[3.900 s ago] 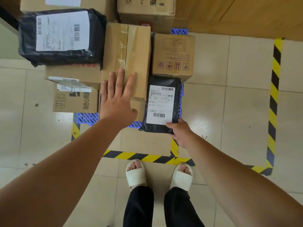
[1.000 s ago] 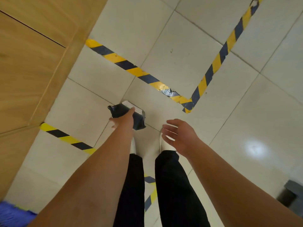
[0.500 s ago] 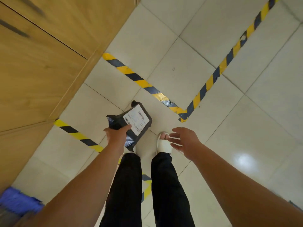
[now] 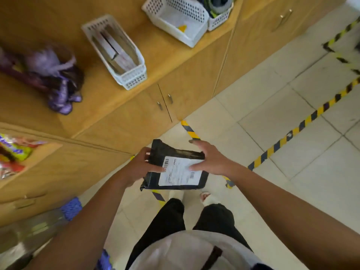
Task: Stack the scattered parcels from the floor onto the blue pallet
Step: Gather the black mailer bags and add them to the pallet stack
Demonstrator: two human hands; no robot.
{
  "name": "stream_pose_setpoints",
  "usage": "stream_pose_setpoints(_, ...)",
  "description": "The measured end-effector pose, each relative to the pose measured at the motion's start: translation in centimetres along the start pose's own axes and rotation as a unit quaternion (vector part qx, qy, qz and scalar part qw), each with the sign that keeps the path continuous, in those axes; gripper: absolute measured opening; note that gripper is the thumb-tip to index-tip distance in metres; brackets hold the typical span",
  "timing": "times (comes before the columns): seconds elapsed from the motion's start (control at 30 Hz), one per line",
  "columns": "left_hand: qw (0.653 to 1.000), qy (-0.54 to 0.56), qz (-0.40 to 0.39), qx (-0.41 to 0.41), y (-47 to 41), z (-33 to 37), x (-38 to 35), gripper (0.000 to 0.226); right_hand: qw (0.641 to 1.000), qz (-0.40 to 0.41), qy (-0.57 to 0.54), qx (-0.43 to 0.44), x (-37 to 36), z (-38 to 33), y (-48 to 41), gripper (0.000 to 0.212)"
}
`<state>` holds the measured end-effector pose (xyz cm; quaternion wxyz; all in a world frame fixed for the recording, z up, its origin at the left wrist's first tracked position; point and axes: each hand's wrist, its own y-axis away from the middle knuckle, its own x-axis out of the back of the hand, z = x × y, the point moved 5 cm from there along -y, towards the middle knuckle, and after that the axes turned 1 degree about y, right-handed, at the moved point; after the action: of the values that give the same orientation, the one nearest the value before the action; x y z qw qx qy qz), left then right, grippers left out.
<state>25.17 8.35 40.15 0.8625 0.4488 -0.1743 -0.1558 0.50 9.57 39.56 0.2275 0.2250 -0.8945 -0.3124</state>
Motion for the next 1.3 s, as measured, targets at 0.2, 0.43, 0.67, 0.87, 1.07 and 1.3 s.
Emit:
stream_pose_setpoints(0.2,0.999,0.001,0.026,-0.032,10.0,-0.3,0.7,0.068,0.981,-0.192,0.009,0.016,-4.6,-2.5,3.5,0.054)
stream_pose_setpoints(0.43,0.985,0.105,0.133,-0.035,19.7,-7.5,-2.8,0.068,0.952,-0.293,0.066,0.05,-9.5,-1.0,8.2,0.056)
stream_pose_setpoints(0.67,0.908,0.161,0.386,0.005,28.2,-19.5,-6.9,0.071,0.906,-0.374,0.184,0.076,-17.4,-2.5,12.2,0.047)
stream_pose_setpoints(0.87,0.657,0.555,0.509,0.044,33.9,-32.9,-13.0,0.068,0.919,-0.319,0.203,0.113,-25.1,-2.8,15.5,0.04)
stream_pose_setpoints(1.07,0.6,0.649,0.467,0.01,40.2,-44.2,-16.4,0.029,0.938,-0.3,0.155,0.08,-36.2,-3.3,20.2,0.033)
stream_pose_setpoints(1.3,0.552,0.685,0.475,0.017,46.9,-55.1,-17.8,0.026,0.949,-0.303,0.087,0.0,-48.3,-2.4,28.0,0.022)
